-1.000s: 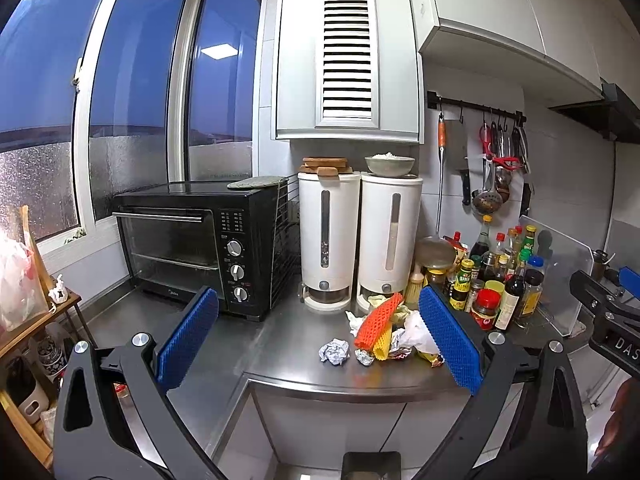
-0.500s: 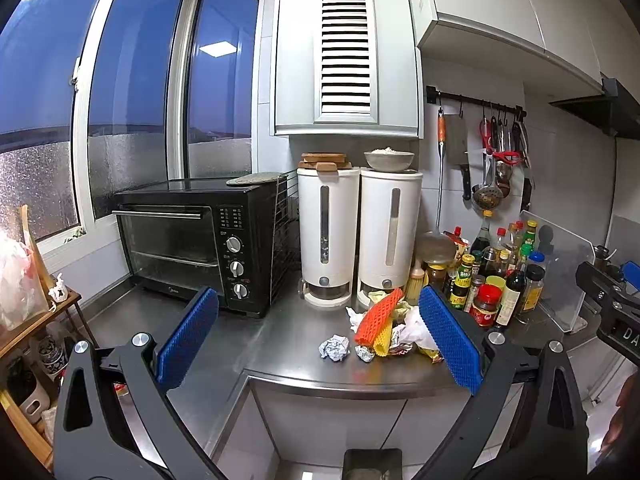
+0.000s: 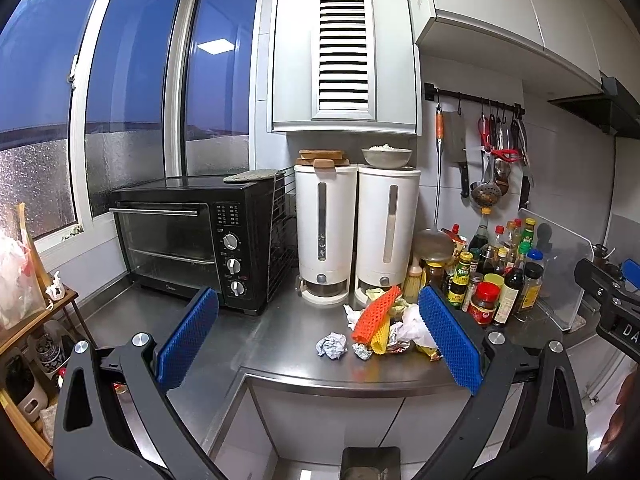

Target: Collect trash

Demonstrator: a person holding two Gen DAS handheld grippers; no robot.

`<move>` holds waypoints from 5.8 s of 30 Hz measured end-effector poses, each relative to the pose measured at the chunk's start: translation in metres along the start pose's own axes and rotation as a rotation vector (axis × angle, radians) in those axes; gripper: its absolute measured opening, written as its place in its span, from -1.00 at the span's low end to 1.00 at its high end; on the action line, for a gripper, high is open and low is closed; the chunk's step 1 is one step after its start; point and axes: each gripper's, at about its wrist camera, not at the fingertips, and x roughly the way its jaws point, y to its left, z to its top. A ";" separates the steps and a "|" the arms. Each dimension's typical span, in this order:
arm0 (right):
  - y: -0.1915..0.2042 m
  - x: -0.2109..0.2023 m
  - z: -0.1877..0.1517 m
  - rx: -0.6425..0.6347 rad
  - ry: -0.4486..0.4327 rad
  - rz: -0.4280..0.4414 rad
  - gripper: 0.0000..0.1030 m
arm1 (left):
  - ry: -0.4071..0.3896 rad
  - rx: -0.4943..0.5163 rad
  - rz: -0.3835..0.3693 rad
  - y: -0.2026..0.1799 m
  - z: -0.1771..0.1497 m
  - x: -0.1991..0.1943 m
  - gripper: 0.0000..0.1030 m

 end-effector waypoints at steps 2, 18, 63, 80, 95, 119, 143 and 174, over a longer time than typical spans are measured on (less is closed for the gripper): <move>0.000 0.000 0.000 0.002 0.000 0.001 0.94 | 0.000 0.006 0.001 0.000 0.000 0.000 0.85; -0.006 0.004 0.000 0.007 0.003 -0.004 0.94 | -0.003 0.016 0.007 -0.002 0.002 -0.001 0.85; 0.006 0.382 -0.093 -0.057 0.602 0.193 0.34 | 0.538 0.188 -0.255 -0.075 -0.082 0.378 0.31; 0.016 0.411 -0.117 -0.036 0.702 0.261 -0.27 | 0.644 0.206 -0.308 -0.096 -0.113 0.417 -0.63; 0.014 0.393 -0.095 -0.029 0.629 0.253 -0.80 | 0.535 0.164 -0.255 -0.080 -0.078 0.397 -0.87; 0.017 0.198 -0.089 -0.093 0.479 0.275 -0.91 | 0.433 0.119 -0.324 -0.050 -0.102 0.188 -0.87; 0.002 0.258 -0.360 -0.064 0.752 0.183 -0.91 | 0.798 0.100 -0.353 -0.057 -0.376 0.253 -0.87; 0.007 0.380 -0.475 0.015 0.956 0.148 0.19 | 1.027 0.057 -0.352 -0.072 -0.507 0.356 -0.10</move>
